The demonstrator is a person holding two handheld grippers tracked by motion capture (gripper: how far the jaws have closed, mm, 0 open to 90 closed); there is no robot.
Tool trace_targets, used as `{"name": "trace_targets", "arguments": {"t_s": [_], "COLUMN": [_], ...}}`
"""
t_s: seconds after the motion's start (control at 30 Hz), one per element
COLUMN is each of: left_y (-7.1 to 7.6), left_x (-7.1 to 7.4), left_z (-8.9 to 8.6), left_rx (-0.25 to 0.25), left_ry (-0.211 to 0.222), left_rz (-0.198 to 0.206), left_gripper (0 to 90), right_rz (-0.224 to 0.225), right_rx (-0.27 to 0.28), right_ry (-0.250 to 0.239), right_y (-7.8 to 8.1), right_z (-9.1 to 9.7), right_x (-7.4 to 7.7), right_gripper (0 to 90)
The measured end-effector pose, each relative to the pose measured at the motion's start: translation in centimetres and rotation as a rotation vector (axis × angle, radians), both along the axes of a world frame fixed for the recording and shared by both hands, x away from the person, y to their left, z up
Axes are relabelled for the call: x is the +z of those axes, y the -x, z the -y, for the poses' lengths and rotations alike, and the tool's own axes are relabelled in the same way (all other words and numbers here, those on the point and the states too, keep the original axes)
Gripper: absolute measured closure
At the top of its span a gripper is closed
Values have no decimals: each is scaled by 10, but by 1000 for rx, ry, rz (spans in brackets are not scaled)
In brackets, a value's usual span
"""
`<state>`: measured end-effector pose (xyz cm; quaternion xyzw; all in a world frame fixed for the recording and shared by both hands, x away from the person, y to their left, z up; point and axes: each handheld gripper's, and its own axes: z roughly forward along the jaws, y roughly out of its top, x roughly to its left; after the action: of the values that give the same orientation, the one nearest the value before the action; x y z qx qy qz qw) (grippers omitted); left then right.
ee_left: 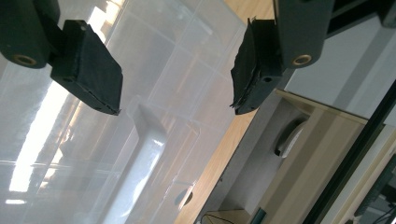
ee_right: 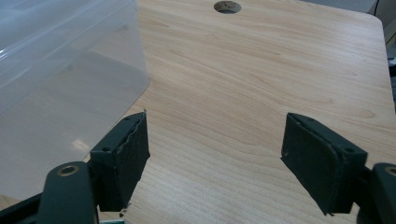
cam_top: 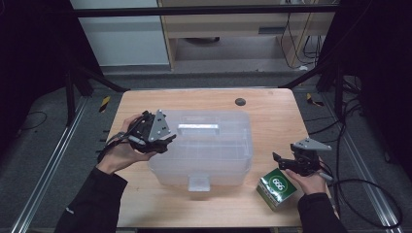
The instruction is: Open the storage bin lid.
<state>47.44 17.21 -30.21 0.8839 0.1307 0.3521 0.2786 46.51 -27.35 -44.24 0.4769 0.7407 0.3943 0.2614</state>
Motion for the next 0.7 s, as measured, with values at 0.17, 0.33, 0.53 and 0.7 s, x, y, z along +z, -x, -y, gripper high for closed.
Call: {"name": "trace_targets", "arguments": {"t_s": [0.17, 0.33, 0.53, 0.7], "left_y": [-1, -2, -3, -5], "left_x": [0, 1, 0, 0], "left_z": [7, 13, 21, 27], "left_rx": [-16, -37, -30, -30], "left_ry": [-35, -61, -107, -127], "left_rz": [13, 16, 35, 47], "left_gripper": [329, 332, 354, 376], "right_rz": [1, 0, -4, -3], "right_rx": [2, 2, -2, -1], "right_ry": [2, 2, 0, 2], "right_y": [0, 0, 0, 0], "right_z": [-1, -1, -1, -2], "right_x": [0, 1, 1, 2], "right_gripper": [238, 240, 244, 262]}}
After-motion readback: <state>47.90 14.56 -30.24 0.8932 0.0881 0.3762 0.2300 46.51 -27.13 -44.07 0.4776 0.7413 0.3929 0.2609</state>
